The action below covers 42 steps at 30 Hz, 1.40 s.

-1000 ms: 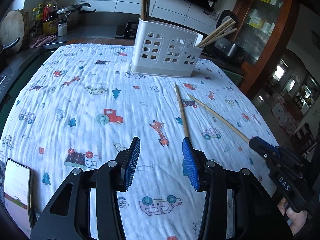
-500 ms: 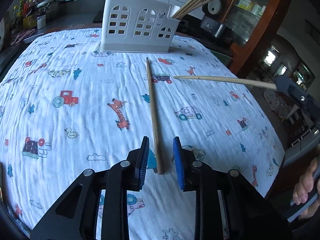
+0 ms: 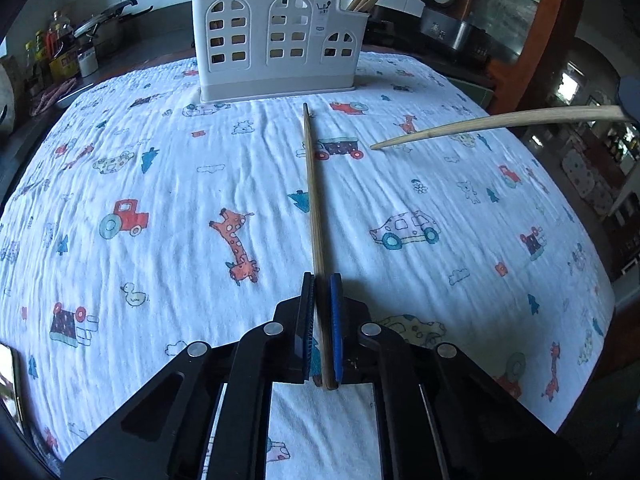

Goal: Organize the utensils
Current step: 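Lift both held chopsticks and lower them into the white holder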

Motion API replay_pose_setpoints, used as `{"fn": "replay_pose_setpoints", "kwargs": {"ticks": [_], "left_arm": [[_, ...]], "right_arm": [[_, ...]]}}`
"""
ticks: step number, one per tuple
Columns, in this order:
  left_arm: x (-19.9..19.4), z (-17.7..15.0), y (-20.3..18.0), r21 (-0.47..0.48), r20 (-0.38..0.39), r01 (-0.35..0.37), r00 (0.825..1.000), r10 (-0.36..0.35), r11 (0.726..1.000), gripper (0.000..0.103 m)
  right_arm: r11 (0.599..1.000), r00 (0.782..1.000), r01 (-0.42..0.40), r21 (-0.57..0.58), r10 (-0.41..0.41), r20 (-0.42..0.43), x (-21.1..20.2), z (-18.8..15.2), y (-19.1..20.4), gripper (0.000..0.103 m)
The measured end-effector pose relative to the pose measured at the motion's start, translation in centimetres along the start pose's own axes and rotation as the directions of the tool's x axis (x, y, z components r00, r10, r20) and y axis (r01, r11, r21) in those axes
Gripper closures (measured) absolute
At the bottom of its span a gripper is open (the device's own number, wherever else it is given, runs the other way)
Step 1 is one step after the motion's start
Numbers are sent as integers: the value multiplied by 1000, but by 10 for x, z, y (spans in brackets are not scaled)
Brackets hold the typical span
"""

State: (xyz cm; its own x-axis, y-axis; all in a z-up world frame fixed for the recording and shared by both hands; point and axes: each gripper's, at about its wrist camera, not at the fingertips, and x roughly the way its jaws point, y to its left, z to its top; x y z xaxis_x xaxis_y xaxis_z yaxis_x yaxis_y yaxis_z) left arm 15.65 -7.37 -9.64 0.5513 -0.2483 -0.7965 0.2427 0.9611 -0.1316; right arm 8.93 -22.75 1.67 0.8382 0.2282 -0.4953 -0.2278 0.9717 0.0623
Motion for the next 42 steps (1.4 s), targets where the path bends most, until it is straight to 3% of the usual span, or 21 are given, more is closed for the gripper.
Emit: {"fn": "replay_pose_setpoints", "kwargs": {"ticks": [5,14,25,29,36,40,42], "left_arm": [[-20,6,0,22,30,-19,999,18,1000,97],[-109,63,11,77,232,-9,973,-9,997,98],[-134,138,28,115,259,39,964,-68,993,98],[-153,170,34,123,308,9,950,-47,992,98],[-185,235,43,110,418,-32,908,-17,993,98],[-187,265,49,93,455,-69,890,19,993,98],[-180,278,52,72,455,-81,890,40,994,98]], "right_arm": [[1000,1000,-11,-15,10,-11,4,12,0,96],[996,996,-73,-54,70,-55,16,66,-5,96],[987,991,-112,-114,103,-82,33,151,3,96],[987,994,-105,-123,100,-45,38,184,5,96],[990,996,-80,-116,85,31,57,238,4,96],[992,996,-59,-109,67,67,71,263,3,96],[994,995,-39,-101,48,91,78,273,1,96]]}}
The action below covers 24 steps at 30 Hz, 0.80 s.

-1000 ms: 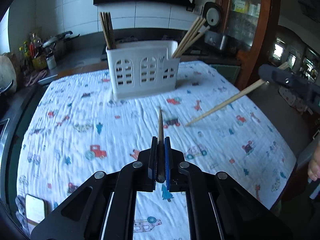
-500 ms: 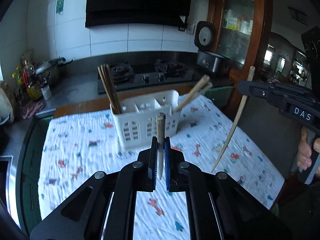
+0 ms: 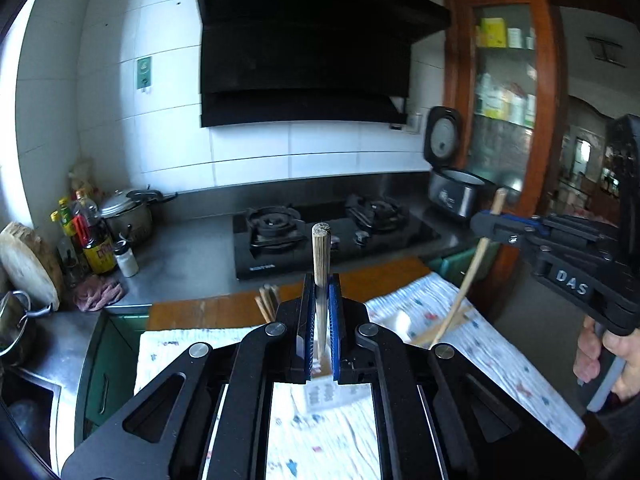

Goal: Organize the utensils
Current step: 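Lift both held chopsticks and lower them into the white holder, then open both tools to release the chopsticks into the holder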

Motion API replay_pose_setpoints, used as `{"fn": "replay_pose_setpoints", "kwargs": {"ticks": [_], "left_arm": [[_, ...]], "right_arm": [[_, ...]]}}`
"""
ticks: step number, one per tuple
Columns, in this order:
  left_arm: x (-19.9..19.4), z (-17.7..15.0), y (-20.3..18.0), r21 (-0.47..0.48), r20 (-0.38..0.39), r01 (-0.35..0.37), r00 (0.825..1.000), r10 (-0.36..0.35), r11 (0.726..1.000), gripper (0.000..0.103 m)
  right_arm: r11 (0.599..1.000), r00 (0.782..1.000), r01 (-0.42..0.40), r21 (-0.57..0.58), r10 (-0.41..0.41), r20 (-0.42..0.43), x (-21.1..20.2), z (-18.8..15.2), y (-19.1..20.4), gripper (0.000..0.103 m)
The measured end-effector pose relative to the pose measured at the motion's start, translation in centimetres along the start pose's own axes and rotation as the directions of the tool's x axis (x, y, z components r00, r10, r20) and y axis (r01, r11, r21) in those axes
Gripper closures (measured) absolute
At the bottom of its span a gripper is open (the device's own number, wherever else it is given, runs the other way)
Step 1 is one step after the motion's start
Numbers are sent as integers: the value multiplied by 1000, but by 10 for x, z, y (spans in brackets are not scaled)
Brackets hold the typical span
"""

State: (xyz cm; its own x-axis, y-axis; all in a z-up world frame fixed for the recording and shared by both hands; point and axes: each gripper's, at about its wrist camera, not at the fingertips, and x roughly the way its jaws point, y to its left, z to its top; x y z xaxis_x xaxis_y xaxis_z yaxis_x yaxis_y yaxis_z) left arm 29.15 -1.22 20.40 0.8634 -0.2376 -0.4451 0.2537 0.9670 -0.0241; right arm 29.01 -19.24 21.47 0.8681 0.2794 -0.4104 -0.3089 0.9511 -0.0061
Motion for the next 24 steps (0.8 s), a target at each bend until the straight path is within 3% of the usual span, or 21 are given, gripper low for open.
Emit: {"fn": "replay_pose_setpoints", "kwargs": {"ticks": [7,24], "left_arm": [[42,-8,19,-42,-54,0,999,-3,999,98],[92,-61,40,-112,-200,40,978,-62,993,97]], "right_arm": [[999,999,47,8,-47,13,40,8,-8,96],[998,996,44,46,-40,-84,95,-41,-19,96]]}}
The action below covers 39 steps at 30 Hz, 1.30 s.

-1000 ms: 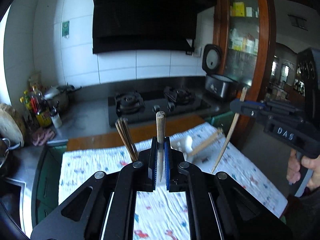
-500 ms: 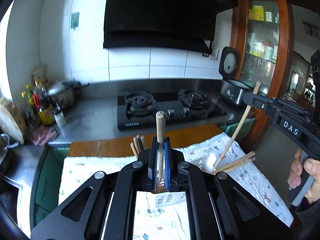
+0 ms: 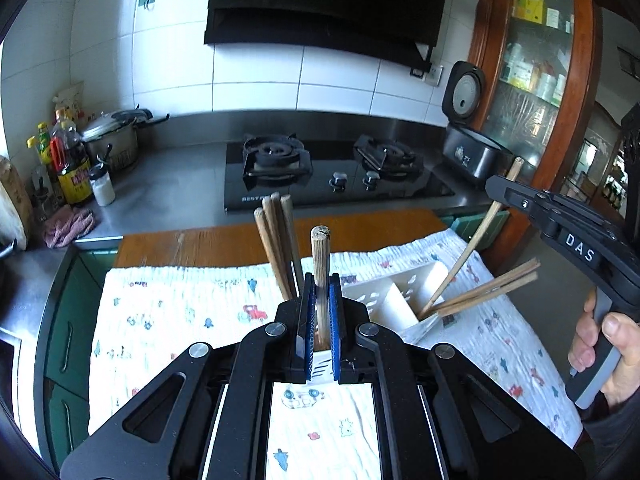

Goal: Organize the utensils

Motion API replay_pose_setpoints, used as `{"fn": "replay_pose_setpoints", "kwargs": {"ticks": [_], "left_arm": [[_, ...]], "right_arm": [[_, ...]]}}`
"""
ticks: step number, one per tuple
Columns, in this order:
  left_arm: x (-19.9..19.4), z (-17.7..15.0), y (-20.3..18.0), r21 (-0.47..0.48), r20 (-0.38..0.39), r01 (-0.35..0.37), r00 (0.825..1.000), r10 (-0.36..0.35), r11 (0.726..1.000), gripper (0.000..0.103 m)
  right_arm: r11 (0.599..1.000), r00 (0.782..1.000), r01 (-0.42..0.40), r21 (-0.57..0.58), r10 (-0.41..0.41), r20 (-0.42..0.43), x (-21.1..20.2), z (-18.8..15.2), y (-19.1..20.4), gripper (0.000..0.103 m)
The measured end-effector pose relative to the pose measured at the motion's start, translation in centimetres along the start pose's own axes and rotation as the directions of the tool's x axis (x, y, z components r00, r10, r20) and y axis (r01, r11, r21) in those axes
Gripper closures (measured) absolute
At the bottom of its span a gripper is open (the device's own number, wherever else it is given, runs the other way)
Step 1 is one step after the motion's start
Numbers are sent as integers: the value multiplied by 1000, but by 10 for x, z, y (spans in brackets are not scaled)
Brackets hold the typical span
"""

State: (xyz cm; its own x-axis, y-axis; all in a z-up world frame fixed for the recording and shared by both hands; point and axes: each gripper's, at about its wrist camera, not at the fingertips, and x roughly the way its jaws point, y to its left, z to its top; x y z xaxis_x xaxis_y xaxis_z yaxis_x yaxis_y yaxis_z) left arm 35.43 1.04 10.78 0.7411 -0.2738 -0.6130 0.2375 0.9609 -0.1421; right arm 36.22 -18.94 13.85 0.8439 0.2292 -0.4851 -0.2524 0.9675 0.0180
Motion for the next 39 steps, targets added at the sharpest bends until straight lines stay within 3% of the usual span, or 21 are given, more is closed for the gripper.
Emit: {"fn": "replay_pose_setpoints", "kwargs": {"ticks": [10,16,24,27,36,39], "left_arm": [[5,-8,1,-2,-19,9,1000,-9,1000,96],[-8,-9,-1,0,-2,4,1000,-4,1000,77],[-46,-15,-7,3,44,-18,999,18,1000,53],[-63,-22,-11,3,60,-26,998,26,1000,39],[-112,-64,-23,0,104,-51,993,51,999,11],[-128,-83,-24,-6,115,-54,992,54,999,5]], "right_arm": [[1000,999,5,-1,-5,-47,9,-16,3,93],[1000,1000,13,-3,-14,-25,-5,-15,2,90],[999,999,31,-17,-30,23,-46,-14,6,64],[999,999,35,-21,-34,39,-65,-19,9,54],[999,997,54,-6,-53,54,-119,-60,13,15],[999,998,48,-3,-48,35,-132,-83,17,13]]}}
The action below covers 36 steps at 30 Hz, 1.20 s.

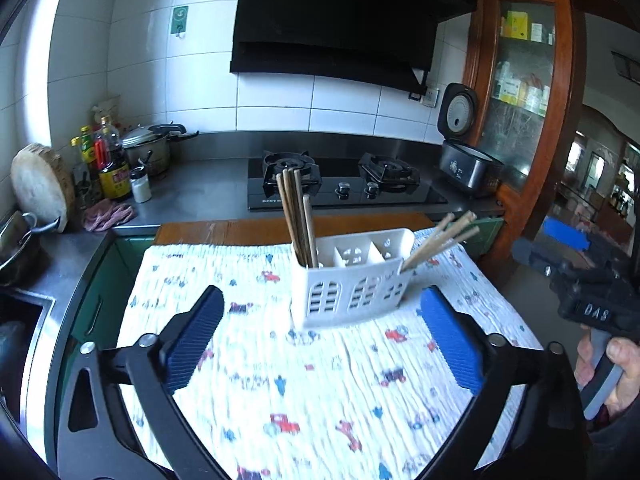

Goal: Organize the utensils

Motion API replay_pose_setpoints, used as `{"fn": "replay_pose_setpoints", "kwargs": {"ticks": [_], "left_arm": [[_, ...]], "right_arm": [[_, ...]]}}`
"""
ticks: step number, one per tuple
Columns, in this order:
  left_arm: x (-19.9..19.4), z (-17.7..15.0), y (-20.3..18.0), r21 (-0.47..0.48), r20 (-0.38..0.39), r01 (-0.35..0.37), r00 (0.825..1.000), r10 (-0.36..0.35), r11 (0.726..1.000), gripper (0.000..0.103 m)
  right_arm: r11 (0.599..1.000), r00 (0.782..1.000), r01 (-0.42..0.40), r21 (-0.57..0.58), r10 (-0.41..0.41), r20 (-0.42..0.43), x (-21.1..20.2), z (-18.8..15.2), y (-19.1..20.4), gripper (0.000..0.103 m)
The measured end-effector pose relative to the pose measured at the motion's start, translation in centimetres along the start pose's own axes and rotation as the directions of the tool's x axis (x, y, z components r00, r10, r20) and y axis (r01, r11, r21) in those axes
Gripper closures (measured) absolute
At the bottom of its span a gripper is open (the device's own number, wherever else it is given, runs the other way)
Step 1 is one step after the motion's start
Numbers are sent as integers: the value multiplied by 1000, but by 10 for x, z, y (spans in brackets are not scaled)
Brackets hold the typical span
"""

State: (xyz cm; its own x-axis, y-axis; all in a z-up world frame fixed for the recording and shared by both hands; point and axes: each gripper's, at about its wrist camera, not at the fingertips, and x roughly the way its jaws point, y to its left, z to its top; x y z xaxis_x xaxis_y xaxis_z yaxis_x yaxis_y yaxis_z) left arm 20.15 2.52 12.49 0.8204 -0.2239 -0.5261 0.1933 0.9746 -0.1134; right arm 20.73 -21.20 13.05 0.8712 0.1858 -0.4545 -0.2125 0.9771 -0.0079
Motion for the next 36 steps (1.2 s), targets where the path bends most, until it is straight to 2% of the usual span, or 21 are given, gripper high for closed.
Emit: {"fn": "replay_pose_setpoints", "kwargs": {"ticks": [3,8,12,17,20,24,27,36], "left_arm": [[-11,-20,0,-8,-17,3,1000,-4,1000,5],[-26,-58,-4,12,-22,-58,998,58,998,5],[-36,-86,-4,6,-34,-85,996,86,996,5],[-48,-113,-11,19,-21,-157,987,158,987,5],[-52,-123,-14,26,-23,-166,986,166,986,5],[-56,-133,-20,38,-26,-156,987,157,987,5],[-57,-136,-22,48,-27,-161,986,163,986,5],[-54,-145,-24,49,-43,-143,989,145,989,5]], "right_arm": [[1000,1000,21,-6,-21,-8,-15,-27,6,10],[1000,999,-8,9,9,-39,-35,-73,14,8],[1000,998,11,-8,-11,-58,-45,-101,21,7],[999,997,33,0,-33,-74,-58,-131,25,7],[1000,996,20,19,-18,-82,-65,-147,25,7],[999,996,8,49,-4,-88,-71,-157,23,7],[998,996,29,47,-24,-90,-73,-161,24,7],[999,996,23,49,-18,-89,-75,-160,27,7]]}}
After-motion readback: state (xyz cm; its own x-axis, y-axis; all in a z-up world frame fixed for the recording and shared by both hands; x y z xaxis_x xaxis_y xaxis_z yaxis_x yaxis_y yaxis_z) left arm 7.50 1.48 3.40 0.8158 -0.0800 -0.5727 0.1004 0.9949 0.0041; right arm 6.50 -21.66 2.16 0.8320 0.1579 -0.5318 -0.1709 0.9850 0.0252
